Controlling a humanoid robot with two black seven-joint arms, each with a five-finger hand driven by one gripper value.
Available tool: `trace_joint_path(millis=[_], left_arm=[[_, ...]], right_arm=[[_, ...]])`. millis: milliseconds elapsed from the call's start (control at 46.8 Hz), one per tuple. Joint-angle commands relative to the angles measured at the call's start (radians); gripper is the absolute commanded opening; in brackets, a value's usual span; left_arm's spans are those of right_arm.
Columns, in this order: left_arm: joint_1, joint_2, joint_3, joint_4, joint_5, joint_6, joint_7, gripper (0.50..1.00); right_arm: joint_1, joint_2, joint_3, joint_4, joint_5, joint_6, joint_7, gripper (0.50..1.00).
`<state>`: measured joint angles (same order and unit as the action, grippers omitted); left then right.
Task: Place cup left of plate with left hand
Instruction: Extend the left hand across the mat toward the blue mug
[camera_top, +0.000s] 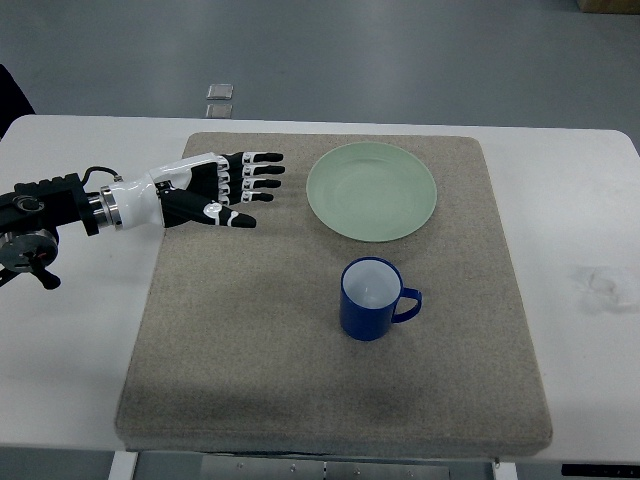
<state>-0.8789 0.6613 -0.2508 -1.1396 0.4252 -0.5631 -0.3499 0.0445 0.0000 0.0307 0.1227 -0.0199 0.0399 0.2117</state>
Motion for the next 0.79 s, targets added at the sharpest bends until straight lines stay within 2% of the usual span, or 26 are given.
trace_joint_path(millis=[0,641,769], left_arm=[[0.012,-0.002,-0.002,-0.014,0.044,-0.001,0.0,0.994],[0.063,-0.026,-0.007,-0.088,0.187,0.003,-0.023,0.992],[0.061,-0.065,-0.007,-0.083,0.219,0.02,-0.021,0.992]], right_arm=[[0.0,0.0,0.0,0.0,0.0,0.0,0.0,0.932],[0.0,0.0,0.0,0.0,0.0,0.0,0.0,0.932],[0.0,0.0,0.0,0.0,0.0,0.0,0.0,0.932]])
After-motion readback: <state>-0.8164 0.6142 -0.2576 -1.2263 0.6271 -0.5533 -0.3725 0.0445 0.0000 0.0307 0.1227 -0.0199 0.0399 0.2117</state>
